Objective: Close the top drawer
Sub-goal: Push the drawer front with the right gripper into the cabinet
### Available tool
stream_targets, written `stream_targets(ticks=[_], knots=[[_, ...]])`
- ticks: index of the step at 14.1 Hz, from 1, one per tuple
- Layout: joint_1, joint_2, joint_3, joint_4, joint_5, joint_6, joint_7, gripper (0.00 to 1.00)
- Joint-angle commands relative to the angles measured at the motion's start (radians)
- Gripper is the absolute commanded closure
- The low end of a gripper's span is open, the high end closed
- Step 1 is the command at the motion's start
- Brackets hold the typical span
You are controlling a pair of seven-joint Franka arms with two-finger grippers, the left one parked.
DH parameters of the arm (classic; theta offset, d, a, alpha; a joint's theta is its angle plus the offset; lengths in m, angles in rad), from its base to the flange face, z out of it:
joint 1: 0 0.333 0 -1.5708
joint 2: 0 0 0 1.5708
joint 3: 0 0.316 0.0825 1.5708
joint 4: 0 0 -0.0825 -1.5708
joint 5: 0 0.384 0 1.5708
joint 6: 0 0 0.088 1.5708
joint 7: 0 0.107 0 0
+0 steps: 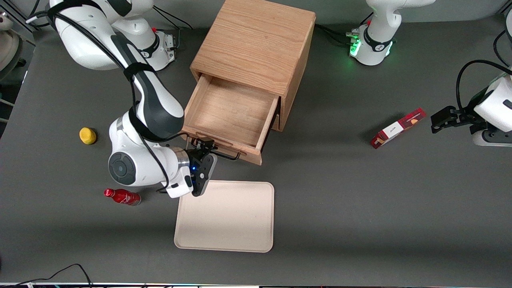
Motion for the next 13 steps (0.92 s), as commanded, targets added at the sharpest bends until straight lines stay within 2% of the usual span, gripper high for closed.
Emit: stream_targets(ticks=[1,11,13], knots=[[-0.004,-0.096,0.020,-0.150,0.033,0.060,0.007,0.00],[-0.004,-0.190,0.087,-0.311,0.036,0.155,0.098,0.00],[-0.007,-0.225,0.103,-0.360,0.055,0.164,0.121,0.00]])
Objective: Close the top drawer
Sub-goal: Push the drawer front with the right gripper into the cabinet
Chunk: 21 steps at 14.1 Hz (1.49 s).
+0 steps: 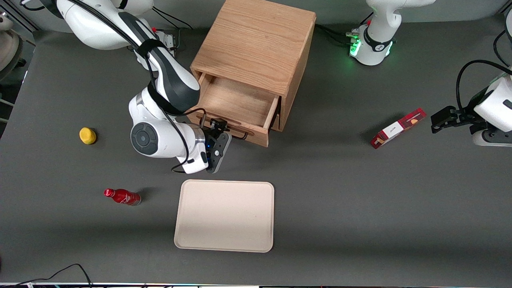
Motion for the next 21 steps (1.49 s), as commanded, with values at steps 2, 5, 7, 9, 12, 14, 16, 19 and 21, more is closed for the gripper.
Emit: stream_targets(ticks=[2,5,7,9,12,14,16,19,21], knots=[[-0.005,-0.122,0.026,-0.167,0.061,0.065,0.031,0.00],[-0.009,-0.159,0.052,-0.242,0.070,0.119,0.033,0.00],[-0.005,-0.177,0.060,-0.277,0.093,0.139,0.037,0.00],[-0.008,-0.208,0.083,-0.326,0.094,0.168,0.047,0.00],[-0.009,-0.234,0.103,-0.368,0.108,0.196,0.062,0.00],[-0.006,-0.243,0.106,-0.375,0.133,0.197,0.065,0.00],[-0.009,-0.257,0.111,-0.388,0.134,0.196,0.065,0.00],[-0.009,-0.271,0.111,-0.394,0.171,0.196,0.065,0.00],[-0.003,-0.286,0.114,-0.403,0.183,0.196,0.065,0.00]])
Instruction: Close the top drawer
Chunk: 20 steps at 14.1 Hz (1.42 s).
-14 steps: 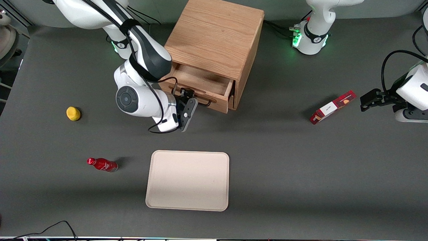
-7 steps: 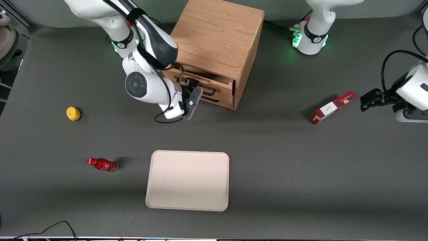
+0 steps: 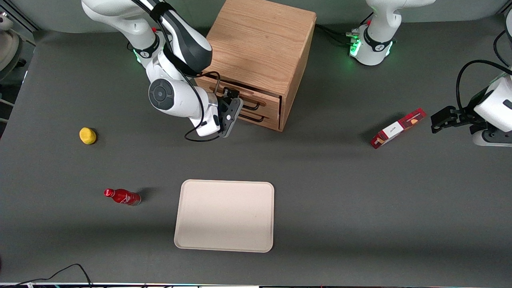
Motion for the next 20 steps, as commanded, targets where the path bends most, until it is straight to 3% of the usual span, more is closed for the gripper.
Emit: stream_targets(ticks=[1,12,20], knots=[[-0.004,-0.058,0.031,-0.047,0.042,0.011,0.014,0.00],[-0.006,-0.098,0.063,-0.124,0.070,0.065,0.035,0.00],[-0.016,-0.081,0.042,0.022,0.056,-0.036,0.051,0.00]])
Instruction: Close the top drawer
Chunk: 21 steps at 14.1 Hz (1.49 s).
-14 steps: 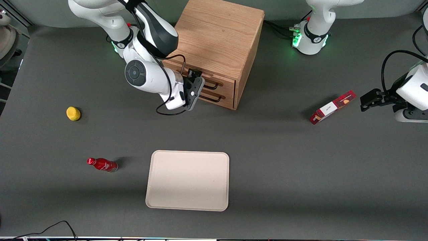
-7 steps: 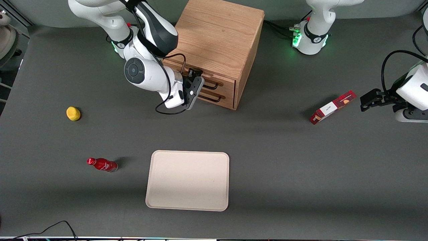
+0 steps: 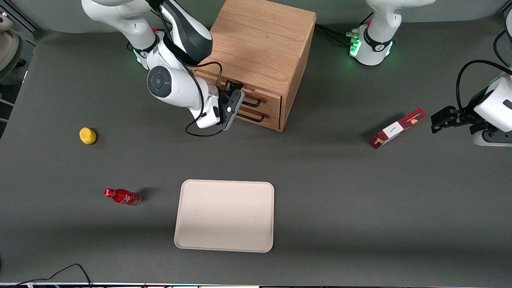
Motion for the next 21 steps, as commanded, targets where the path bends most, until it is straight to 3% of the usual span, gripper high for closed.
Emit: stream_targets(ticks=[1,4,7,10,13,16,18,19,21], knots=[[-0.006,-0.021,0.000,0.069,0.019,-0.084,0.058,0.00],[-0.006,-0.047,-0.007,0.135,-0.028,-0.162,0.096,0.00],[-0.006,-0.113,-0.016,0.259,-0.181,-0.304,0.318,0.00],[-0.007,-0.165,-0.042,0.409,-0.348,-0.540,0.363,0.00],[-0.016,-0.334,-0.072,0.359,-0.343,-0.621,0.455,0.00],[-0.021,-0.506,-0.092,0.208,-0.341,-0.643,0.810,0.00],[-0.026,-0.512,-0.176,0.184,-0.355,-0.650,1.074,0.00],[-0.027,-0.506,-0.212,0.178,-0.359,-0.650,1.113,0.00],[-0.027,-0.480,-0.296,0.176,-0.434,-0.652,1.107,0.00]])
